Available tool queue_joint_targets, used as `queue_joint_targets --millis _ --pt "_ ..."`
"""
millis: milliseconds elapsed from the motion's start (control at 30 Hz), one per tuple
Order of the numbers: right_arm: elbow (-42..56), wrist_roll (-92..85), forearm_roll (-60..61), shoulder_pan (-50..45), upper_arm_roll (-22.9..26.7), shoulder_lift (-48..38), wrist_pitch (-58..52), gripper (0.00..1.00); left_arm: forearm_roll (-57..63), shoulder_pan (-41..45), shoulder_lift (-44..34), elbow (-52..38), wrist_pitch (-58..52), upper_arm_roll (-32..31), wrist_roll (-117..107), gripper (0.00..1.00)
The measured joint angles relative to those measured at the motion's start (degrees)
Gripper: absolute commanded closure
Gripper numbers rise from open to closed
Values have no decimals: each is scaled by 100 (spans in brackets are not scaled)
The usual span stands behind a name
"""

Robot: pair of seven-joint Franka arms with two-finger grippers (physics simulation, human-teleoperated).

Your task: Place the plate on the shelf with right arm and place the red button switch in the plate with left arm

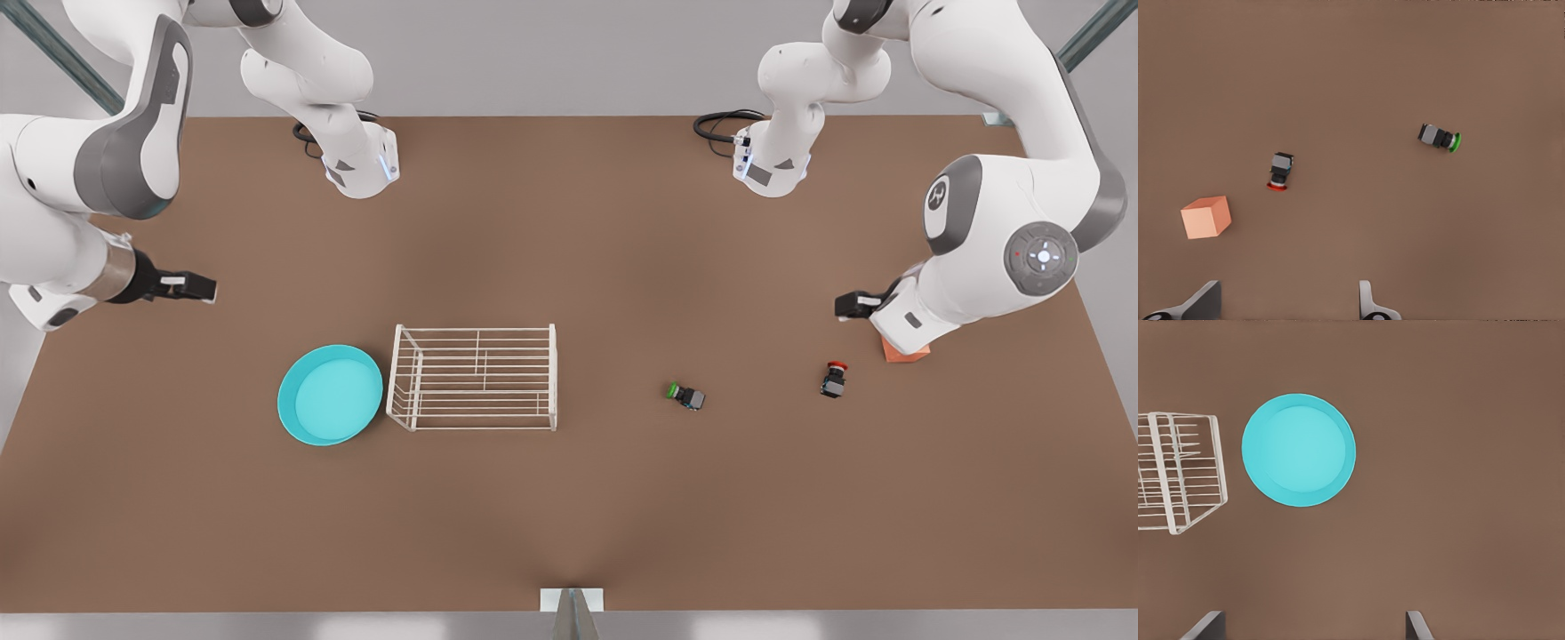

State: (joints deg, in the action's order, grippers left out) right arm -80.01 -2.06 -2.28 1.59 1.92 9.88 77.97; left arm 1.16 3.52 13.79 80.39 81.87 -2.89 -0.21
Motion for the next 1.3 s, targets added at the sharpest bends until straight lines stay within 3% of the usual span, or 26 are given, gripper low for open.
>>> queue_joint_targets --millis 167,333,567,767,1133,1300 --pt "-294 -30 180 -13 -11 529 353 0 0 -9 -2 -26 110 8 21 0" --pt "-1154 -64 753 257 -10 1410 1605 0 -4 -11 7 -23 156 9 38 0" --pt "-1217 -150 1177 713 -12 2365 2960 0 -7 -45 15 -21 180 12 55 0" --pt "-1299 -231 1306 702 -33 2792 3655 0 -9 -53 25 -10 180 10 65 0" --pt "-1969 -489 1394 660 -70 2819 4188 0 -6 -62 25 -4 175 15 77 0" --pt "-1976 -587 1400 665 -108 2898 4342 31 -5 -61 25 -3 162 15 80 0"
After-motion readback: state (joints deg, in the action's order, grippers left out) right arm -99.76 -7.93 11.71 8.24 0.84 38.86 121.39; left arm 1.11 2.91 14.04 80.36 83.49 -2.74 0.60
